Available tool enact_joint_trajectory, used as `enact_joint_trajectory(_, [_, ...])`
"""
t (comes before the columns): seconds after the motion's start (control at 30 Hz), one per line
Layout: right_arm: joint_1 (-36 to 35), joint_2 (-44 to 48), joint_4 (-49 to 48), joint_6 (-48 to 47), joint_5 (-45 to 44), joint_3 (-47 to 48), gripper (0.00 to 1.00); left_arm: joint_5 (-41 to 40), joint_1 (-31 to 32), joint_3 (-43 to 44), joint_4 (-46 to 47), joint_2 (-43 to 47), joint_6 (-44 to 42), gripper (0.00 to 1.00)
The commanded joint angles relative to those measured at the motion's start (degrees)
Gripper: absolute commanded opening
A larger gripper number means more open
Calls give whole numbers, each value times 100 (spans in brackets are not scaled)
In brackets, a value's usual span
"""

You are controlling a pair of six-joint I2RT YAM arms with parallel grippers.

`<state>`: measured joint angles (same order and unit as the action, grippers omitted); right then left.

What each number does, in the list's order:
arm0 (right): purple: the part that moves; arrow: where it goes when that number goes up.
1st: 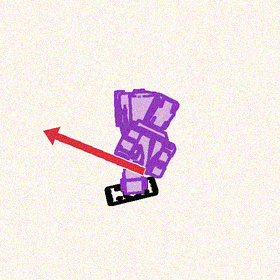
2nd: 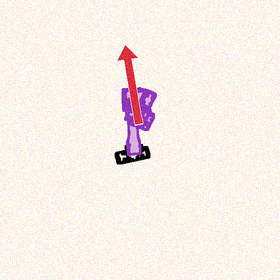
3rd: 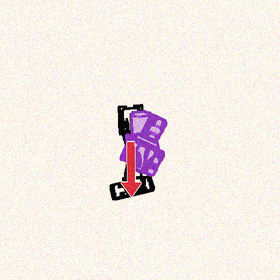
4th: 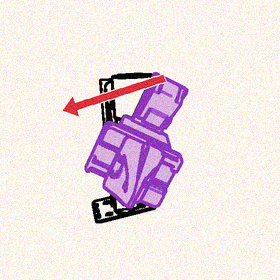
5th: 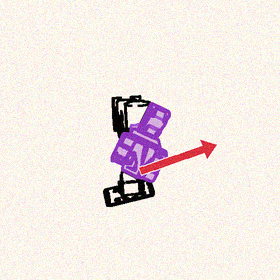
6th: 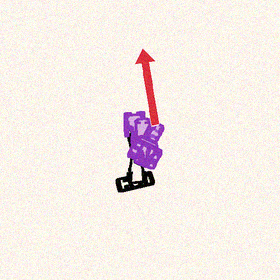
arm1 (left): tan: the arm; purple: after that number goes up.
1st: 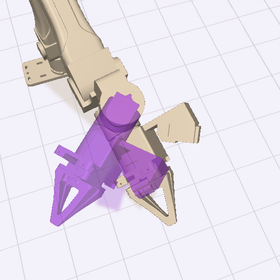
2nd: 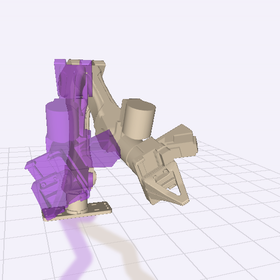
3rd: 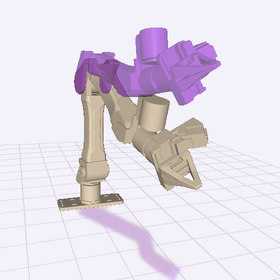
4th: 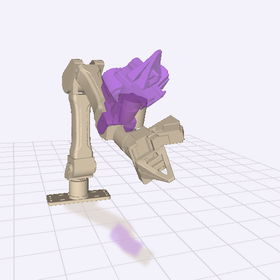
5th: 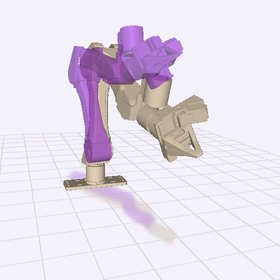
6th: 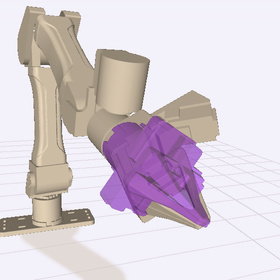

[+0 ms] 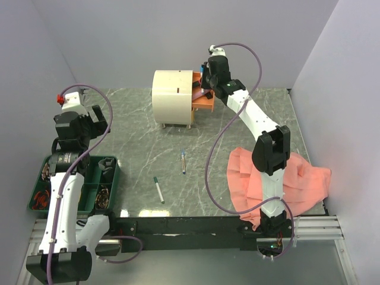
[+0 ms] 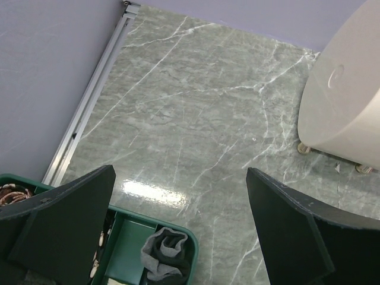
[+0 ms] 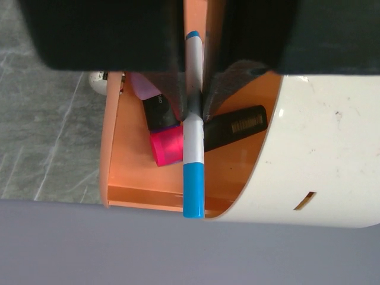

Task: Sort the stationery into containers
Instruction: Place the pen in the drawer, then pick up the pen from the center of the board.

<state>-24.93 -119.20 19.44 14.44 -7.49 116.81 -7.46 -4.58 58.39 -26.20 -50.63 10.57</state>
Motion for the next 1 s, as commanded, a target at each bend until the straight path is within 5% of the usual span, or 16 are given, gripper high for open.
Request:
enact_joint_trajectory(0.0, [14,-16,-213,77,-78,386,25,131,-25,234,123,-17,-29,99])
enact_joint_trajectory(0.17, [-12,2,-221,59,-86,333,43,166,-17,182,141,-34,-2,100])
enact_joint_trajectory(0.43, [-100,755,-213,33,-148,-70,44,543,97,251,-104,9,-2,99])
enact_joint_trajectory(0.63, [-205,1626,-265,-64,-279,-658,45,1860,317,410,-1703,-43,139,98])
enact_joint_trajectory(0.73, [-241,2040,-336,-213,-376,-1080,46,2800,431,252,-2301,1,217,96])
enact_joint_trajectory(0.97, [-241,2822,-353,-459,-570,-2144,47,3154,651,-713,-2583,-236,814,87])
